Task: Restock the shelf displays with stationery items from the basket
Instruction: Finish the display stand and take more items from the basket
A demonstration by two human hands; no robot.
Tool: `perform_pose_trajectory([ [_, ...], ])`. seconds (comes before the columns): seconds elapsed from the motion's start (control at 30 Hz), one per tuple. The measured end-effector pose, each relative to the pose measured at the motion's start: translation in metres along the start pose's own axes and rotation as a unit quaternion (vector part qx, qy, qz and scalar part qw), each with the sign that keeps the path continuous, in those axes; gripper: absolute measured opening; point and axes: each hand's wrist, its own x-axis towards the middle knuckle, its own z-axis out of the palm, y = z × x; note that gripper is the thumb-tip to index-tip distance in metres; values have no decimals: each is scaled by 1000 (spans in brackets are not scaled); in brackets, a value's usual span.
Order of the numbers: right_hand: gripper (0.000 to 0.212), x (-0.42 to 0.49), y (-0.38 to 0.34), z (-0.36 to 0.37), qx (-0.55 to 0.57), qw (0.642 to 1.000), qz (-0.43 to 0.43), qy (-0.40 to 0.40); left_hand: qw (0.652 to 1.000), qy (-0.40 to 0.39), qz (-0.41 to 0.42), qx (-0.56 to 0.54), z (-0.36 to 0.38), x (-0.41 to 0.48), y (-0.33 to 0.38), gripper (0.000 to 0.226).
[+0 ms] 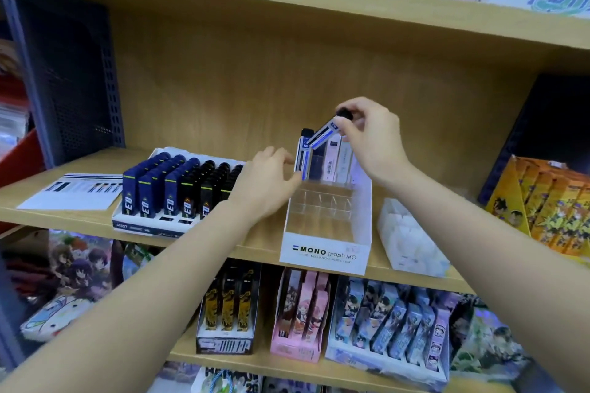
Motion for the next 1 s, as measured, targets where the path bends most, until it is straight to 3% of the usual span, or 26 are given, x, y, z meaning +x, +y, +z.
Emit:
perform_pose_trajectory([
  [0.1,14,10,0,10,-50,996,-28,-64,999,25,13,21,8,-5,-4,31],
  [0.4,11,32,-4,19,-9,990,17,-137,991,61,73,95,8,-12,-6,33],
  [0.53,11,29,2,25,-82,981,2,-173,989,59,74,114,6,-13,-4,28],
  [0.67,11,17,3,32,-112,980,-31,-161,989,63,72,117,7,-15,0,20],
  [0.87,36,-6,-3,27,-179,972,-71,-136,987,78,76,119,3,-25,-3,29],
  [1.0,27,-43,-1,15,-212,967,-118,-80,980,103,87,148,-1,-42,-5,27],
])
